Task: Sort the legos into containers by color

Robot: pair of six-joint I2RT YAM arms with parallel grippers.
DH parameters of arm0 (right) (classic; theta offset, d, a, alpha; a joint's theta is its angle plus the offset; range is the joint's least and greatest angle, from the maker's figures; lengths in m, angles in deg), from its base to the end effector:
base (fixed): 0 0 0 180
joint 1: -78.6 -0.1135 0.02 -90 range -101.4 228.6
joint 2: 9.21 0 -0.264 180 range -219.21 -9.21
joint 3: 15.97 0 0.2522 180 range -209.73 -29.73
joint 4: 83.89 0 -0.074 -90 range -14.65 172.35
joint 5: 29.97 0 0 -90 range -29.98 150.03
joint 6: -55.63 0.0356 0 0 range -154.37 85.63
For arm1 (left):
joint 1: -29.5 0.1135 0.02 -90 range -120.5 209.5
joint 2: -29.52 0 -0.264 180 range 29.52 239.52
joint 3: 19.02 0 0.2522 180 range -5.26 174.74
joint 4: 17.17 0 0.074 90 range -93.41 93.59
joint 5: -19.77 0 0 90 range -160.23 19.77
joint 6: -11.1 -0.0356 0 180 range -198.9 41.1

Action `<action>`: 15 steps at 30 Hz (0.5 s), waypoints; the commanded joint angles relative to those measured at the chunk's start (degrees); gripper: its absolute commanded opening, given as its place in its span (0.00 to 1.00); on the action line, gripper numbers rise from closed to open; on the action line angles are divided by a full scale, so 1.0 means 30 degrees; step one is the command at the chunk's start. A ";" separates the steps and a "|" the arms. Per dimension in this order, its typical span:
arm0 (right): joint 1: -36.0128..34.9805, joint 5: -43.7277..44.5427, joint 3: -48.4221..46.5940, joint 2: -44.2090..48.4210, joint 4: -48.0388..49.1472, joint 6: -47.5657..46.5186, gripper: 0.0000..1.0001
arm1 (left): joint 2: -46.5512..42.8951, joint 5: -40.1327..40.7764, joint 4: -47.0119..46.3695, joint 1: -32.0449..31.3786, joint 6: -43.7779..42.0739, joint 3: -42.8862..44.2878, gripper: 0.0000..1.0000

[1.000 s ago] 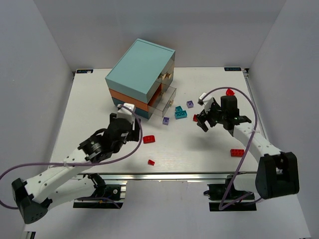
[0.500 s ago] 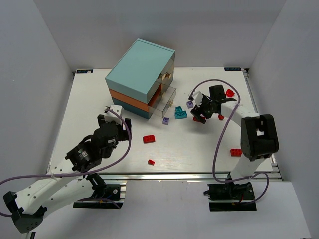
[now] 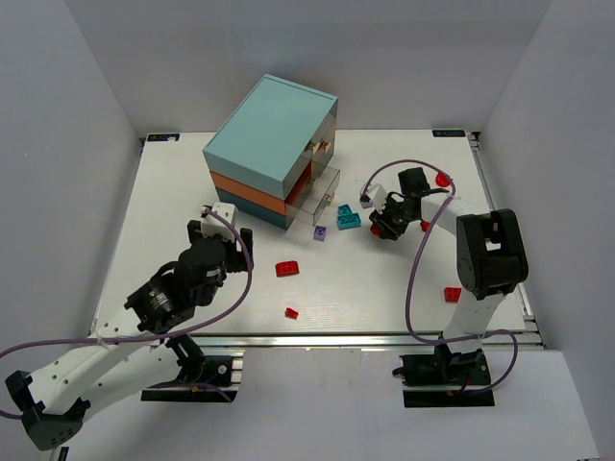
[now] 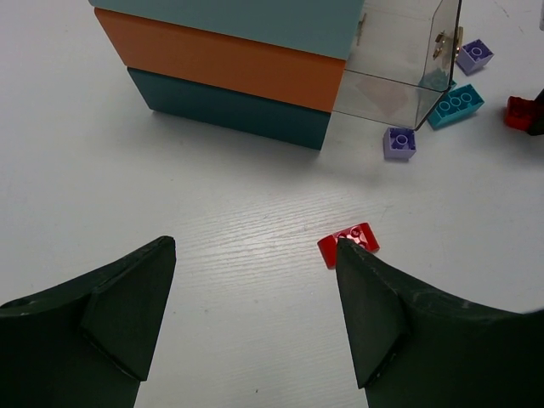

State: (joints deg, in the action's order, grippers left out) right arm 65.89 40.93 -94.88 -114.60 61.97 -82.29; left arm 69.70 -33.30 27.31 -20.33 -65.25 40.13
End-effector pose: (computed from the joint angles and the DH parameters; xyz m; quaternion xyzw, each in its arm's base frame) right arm 0.3570 0.0925 0.1618 -0.5178 0.8022 0.0773 0.2869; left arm 0.1126 -0.1003 0.3217 0.0885 0.8150 -0.0384 0.5713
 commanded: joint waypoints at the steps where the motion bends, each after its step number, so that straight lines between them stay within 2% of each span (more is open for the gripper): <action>1: 0.0106 -0.0608 -0.0317 0.0117 -0.0706 -0.0754 0.34 | -0.0210 -0.0500 -0.0572 0.0084 -0.0243 -0.0129 0.86; 2: 0.0106 -0.0696 -0.0287 0.0640 -0.0851 -0.0842 0.23 | -0.0211 -0.0618 -0.0630 0.0084 -0.0301 -0.0158 0.86; 5: -0.0011 -0.1047 0.0063 0.2364 -0.1203 -0.0960 0.09 | -0.0357 -0.1087 -0.0747 0.0084 -0.0389 -0.0246 0.86; 10: -0.0830 -0.2160 -0.0285 0.5505 -0.2491 -0.0639 0.02 | -0.0358 -0.1293 -0.0894 0.0084 -0.0507 -0.0246 0.86; 11: -0.1586 -0.2248 -0.0664 0.6321 -0.2580 -0.0493 0.01 | -0.0358 -0.1380 -0.0894 0.0084 -0.0507 -0.0275 0.86; 15: -0.3495 -0.2571 -0.2392 0.6769 -0.2318 0.0707 0.01 | -0.0328 -0.1760 -0.1011 0.0084 -0.0624 -0.0333 0.86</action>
State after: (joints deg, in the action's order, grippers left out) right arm 59.31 36.34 -97.41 -95.23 55.15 -82.73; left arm 69.16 -36.87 25.58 -20.33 -66.43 39.34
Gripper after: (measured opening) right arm 0.425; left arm 0.856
